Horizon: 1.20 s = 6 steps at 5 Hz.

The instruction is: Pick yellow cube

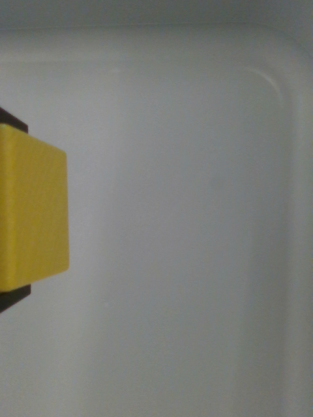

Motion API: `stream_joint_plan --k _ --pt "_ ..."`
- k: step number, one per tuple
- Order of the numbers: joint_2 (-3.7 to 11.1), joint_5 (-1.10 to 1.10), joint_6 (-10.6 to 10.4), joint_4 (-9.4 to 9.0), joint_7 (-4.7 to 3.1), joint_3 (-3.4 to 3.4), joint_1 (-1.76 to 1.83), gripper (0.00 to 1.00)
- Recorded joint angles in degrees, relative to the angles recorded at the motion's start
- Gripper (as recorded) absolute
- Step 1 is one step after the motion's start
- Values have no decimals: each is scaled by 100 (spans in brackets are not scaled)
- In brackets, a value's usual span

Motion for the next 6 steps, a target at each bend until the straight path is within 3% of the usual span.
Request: stream_joint_plan --k 1,2,3,6 --pt "-70 8 218 148 -1 3 -3 100" --pt "-70 8 218 148 -1 3 -3 100" --pt "-133 15 414 282 -1 7 -6 100" --pt "-191 22 593 404 -2 9 -9 100"
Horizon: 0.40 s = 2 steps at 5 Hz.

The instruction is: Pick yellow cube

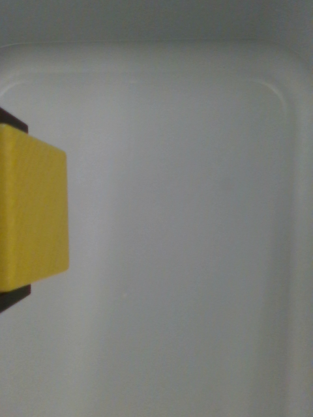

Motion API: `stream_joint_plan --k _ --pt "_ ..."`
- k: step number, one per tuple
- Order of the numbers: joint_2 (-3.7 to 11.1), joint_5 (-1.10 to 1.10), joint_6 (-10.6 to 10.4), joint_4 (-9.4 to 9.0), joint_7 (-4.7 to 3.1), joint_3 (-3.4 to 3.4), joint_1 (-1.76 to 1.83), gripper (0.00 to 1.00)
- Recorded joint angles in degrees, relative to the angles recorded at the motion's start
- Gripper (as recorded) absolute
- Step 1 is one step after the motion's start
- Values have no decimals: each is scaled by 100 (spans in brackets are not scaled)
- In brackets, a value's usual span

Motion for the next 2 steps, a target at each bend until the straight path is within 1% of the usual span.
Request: stream_joint_plan --k 1,2 --pt "-48 5 150 102 0 2 -2 100" --pt "-48 5 150 102 0 2 -2 100"
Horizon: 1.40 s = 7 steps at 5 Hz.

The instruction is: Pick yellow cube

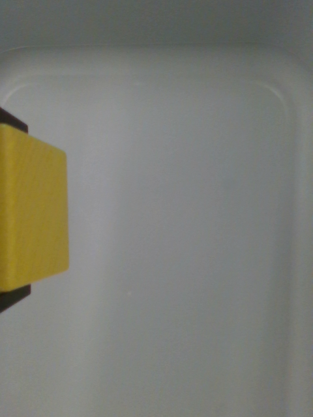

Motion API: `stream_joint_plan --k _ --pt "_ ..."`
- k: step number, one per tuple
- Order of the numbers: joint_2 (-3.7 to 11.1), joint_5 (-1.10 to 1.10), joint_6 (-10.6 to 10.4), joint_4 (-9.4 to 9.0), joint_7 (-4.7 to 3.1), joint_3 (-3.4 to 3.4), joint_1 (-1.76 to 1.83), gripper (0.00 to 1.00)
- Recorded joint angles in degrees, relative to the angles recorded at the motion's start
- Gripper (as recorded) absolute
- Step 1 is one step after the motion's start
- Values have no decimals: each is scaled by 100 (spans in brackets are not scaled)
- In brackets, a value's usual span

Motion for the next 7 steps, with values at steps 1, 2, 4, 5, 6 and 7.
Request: stream_joint_plan --k 1,2,4,5,6,7 --pt "-42 5 131 89 0 2 -2 100" --pt "-42 5 131 89 0 2 -2 100" --pt "-75 9 234 159 -1 4 -4 100" --pt "-98 11 305 208 -1 5 -5 100" --pt "-98 11 305 208 -1 5 -5 100" --pt "-110 12 342 233 -1 5 -5 100"
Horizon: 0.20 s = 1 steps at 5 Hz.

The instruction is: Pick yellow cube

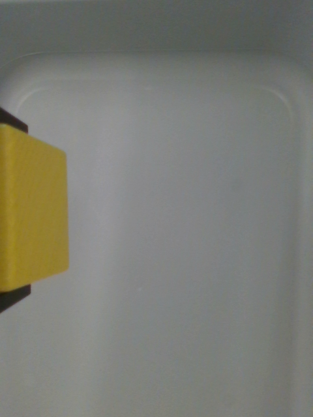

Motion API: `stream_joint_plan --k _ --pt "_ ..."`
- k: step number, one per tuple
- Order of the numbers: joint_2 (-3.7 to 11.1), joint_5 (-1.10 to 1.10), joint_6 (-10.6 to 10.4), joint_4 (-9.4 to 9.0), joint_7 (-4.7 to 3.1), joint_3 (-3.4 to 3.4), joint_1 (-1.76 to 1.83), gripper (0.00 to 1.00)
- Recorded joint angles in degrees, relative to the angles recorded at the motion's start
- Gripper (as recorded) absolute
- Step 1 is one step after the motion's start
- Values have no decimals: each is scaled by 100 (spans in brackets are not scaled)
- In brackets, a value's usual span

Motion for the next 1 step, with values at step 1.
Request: stream_joint_plan --k 1 --pt "0 0 0 0 0 0 0 100"
